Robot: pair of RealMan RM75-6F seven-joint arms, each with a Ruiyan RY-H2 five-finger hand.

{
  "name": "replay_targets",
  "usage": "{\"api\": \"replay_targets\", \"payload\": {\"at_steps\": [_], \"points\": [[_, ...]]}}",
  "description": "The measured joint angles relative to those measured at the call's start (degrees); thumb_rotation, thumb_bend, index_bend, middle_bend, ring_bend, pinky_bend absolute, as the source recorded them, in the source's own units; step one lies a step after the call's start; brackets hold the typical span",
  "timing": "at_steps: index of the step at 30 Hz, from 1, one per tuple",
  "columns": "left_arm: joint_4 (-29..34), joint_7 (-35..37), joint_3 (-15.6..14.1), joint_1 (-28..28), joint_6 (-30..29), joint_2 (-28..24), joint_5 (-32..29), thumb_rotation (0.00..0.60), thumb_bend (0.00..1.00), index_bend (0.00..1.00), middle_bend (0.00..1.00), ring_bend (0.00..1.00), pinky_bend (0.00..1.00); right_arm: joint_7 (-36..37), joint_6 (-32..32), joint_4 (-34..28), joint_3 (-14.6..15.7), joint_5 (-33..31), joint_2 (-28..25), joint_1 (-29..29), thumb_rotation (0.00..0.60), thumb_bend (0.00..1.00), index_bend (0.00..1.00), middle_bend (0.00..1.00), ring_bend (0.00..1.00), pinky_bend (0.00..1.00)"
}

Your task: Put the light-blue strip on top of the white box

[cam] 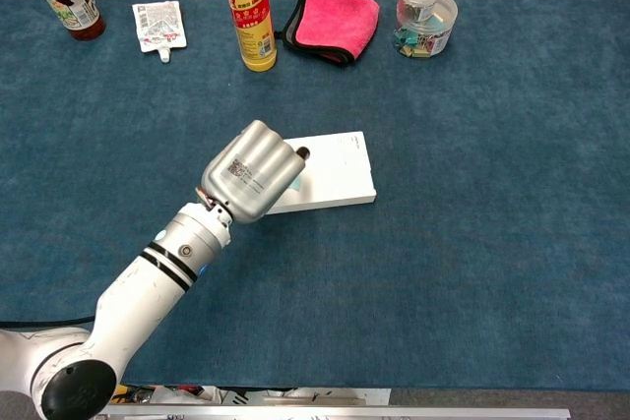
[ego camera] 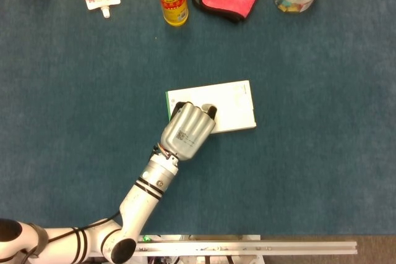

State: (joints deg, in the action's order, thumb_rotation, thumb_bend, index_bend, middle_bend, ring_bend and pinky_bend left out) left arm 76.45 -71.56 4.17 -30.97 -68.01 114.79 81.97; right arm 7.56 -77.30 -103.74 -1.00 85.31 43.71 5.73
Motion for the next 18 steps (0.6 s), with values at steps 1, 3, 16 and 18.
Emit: {"api": "replay_targets", "payload": {"at_steps": [1,3,16,18], "points": [[0.2,-0.2,0.1,-0.1,-0.1,0.0,-0.1,0.6,0.38,0.38,0.88,0.94,1.0,0.1,-0.1,0.1,0.0,0.0,0.0,0.0,0.6,0.26,0.47,0.62,0.62,0.72],[0.6,-0.3,0.1,-0.1,-0.2,-0.1,-0.3,0.6,0.38,0.38,0.88,0.94,1.0,0.3,-0.2,0.2,0.0,0.0,0.0,-0.1,0.6,0.26,0.47,0.62,0.62,0.72],[4.7,-3.9,-1.2,0.5,-0.3,-1.1,-2.7,0.6,0.34,0.37,0.87,0.94,1.0,0.8,-0.6,0.5,0.0,0.2,0.1,-0.4,0.6,0.26,0.47,0.62,0.62,0.72],[5.4,-3.7,-1.0,0.5,-0.5,-1.5,-2.8,0.6,0.34,0.37,0.87,0.94,1.0,0.8,-0.6,0.5,-0.1,0.2,0.0,-0.4,0.6,0.26,0.47,0.62,0.62,0.72]]}}
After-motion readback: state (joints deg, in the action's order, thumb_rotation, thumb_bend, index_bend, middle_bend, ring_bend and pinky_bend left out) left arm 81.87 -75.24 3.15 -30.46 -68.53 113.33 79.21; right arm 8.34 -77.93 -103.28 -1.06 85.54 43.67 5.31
